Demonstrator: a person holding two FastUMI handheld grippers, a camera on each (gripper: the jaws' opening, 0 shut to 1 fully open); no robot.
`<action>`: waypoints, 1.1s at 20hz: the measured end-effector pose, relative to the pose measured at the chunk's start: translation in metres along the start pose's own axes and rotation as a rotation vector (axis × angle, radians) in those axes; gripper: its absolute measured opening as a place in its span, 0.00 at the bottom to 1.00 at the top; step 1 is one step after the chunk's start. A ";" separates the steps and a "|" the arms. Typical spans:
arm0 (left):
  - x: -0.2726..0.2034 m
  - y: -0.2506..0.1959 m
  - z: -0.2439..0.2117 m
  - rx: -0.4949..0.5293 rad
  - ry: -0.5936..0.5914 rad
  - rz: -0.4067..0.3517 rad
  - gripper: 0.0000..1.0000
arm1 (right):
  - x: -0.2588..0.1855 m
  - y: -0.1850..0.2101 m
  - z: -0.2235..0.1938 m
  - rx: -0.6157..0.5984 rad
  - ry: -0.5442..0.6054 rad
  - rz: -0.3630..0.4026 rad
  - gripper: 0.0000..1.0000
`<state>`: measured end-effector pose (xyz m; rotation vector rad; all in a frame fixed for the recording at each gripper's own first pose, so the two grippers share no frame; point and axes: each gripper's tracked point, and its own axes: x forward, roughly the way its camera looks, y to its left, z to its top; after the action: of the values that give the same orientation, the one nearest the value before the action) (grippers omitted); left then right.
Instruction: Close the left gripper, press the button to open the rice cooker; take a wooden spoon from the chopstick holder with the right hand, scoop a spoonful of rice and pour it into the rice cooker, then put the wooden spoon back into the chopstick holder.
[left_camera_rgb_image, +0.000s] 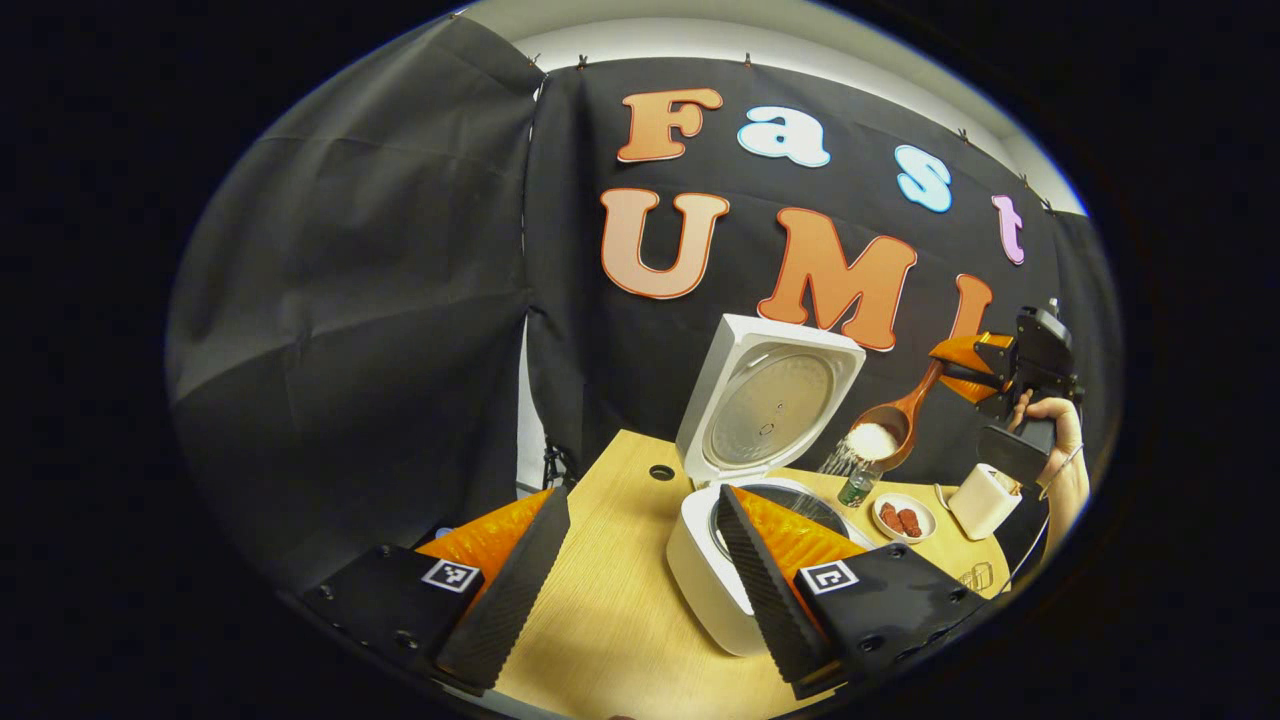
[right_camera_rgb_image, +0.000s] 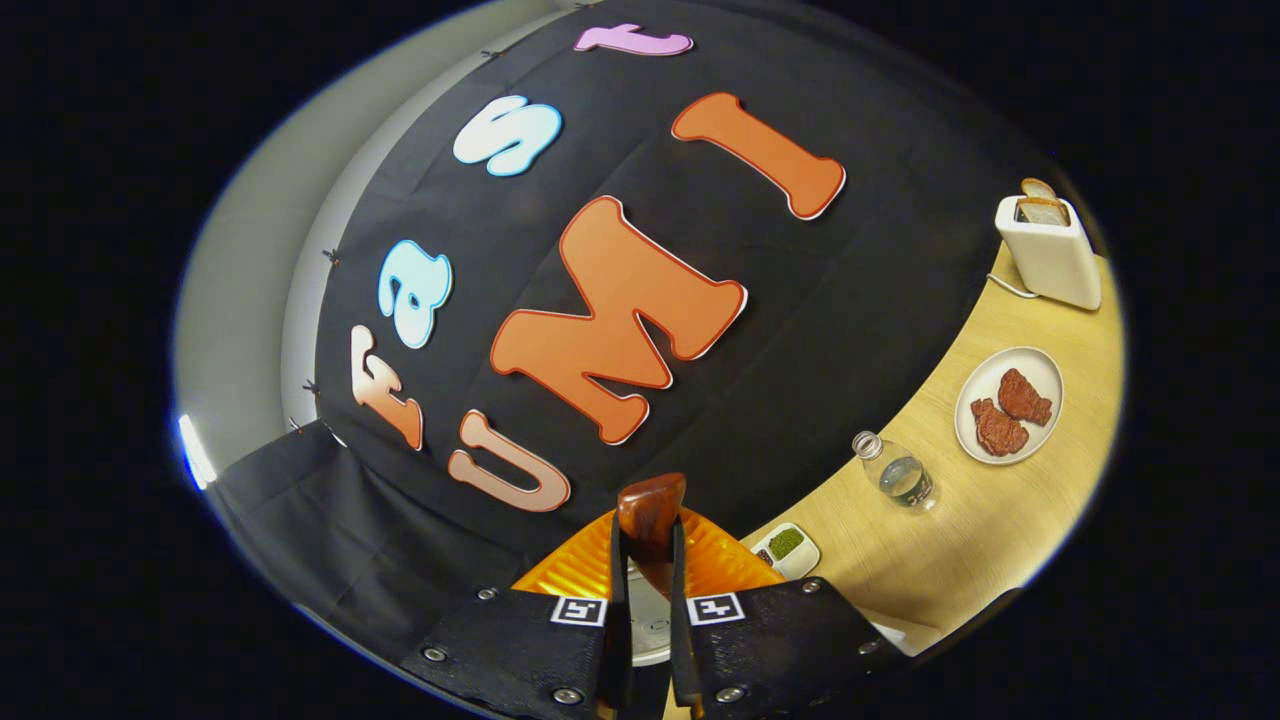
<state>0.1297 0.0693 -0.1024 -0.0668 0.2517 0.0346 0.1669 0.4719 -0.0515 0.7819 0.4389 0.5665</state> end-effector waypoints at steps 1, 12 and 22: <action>-0.001 0.001 0.000 0.002 -0.001 0.001 1.00 | 0.000 0.000 0.000 -0.021 -0.002 0.000 0.15; -0.008 0.002 0.008 0.003 -0.036 -0.001 1.00 | -0.005 0.018 -0.009 -0.149 -0.005 0.039 0.15; -0.013 0.004 0.010 0.015 -0.049 0.009 1.00 | -0.007 0.031 -0.026 -0.285 0.021 0.088 0.15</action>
<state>0.1188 0.0740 -0.0901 -0.0502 0.2032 0.0437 0.1373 0.4993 -0.0433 0.5242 0.3348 0.7031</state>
